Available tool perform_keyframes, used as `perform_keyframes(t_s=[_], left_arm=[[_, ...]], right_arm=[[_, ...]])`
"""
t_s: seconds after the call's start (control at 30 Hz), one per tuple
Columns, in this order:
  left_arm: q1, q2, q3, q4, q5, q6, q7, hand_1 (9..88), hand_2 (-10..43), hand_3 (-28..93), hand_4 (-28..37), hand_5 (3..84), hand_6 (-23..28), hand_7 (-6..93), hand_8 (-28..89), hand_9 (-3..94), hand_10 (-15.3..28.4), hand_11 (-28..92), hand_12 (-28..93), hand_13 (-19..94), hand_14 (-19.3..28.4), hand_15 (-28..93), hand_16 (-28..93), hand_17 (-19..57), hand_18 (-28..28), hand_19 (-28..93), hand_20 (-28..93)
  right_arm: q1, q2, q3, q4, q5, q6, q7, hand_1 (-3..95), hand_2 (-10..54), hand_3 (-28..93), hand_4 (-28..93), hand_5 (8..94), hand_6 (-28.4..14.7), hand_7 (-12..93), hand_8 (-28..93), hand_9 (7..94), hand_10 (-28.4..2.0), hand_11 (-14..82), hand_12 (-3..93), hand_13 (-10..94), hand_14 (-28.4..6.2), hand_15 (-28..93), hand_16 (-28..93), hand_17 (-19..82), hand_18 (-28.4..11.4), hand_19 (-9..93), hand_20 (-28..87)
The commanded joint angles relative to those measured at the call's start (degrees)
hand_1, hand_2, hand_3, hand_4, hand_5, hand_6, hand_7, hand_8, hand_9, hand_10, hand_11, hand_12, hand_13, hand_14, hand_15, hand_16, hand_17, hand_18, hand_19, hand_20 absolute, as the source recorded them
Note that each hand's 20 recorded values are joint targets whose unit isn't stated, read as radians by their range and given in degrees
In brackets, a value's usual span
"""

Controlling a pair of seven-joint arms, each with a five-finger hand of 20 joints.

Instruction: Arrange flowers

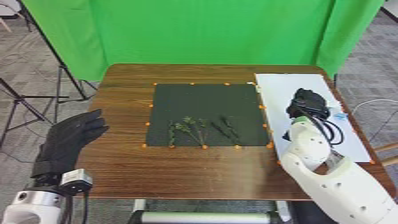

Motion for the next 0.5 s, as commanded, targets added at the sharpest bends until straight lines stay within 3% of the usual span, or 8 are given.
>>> perform_keyframes(t_s=[0.03,0.27,0.5], left_arm=[[2.42,-0.26,-2.14,-0.50,-0.25,-0.30,-0.67,27.6,4.6,82,-20.6,43.7,12.5,20.1,-11,37.9,21.2,37,9,26,27.1,64,-14,-9.8,22.5,61,8],[5.14,-0.66,-4.49,-0.58,-0.67,0.11,-0.86,27.5,4.5,82,-20.5,43.6,12.5,20.1,-11,37.9,21.2,37,9,26,27.1,64,-14,-9.8,22.5,61,8],[7.67,-1.96,-6.54,-0.58,-1.44,0.53,-1.15,27.6,4.5,83,-20.1,43.6,12.4,20.1,-11,37.9,21.1,37,9,25,27.1,64,-14,-9.8,22.6,61,8]], right_arm=[[6.61,-1.15,-5.20,-6.50,0.22,2.58,-4.46,60.2,-9.5,79,-28,79.3,-4.9,28,13,88.0,-9.4,22.9,39.8,83,-6.4,71,24,60,-18.0,93,41],[14.39,-6.88,-14.65,-9.68,4.18,1.89,-11.53,60.2,-9.5,79,-28,79.5,-4.9,28,14,88.2,-9.4,22.4,40.1,83,-6.2,71,25,60,-18.0,93,41],[18.02,-15.26,-21.54,-6.78,3.86,-0.19,-18.28,59.9,-9.5,79,-28,79.5,-4.6,28,14,88.1,-8.7,22.2,40.4,82,-5.9,71,25,59,-17.2,93,43]])
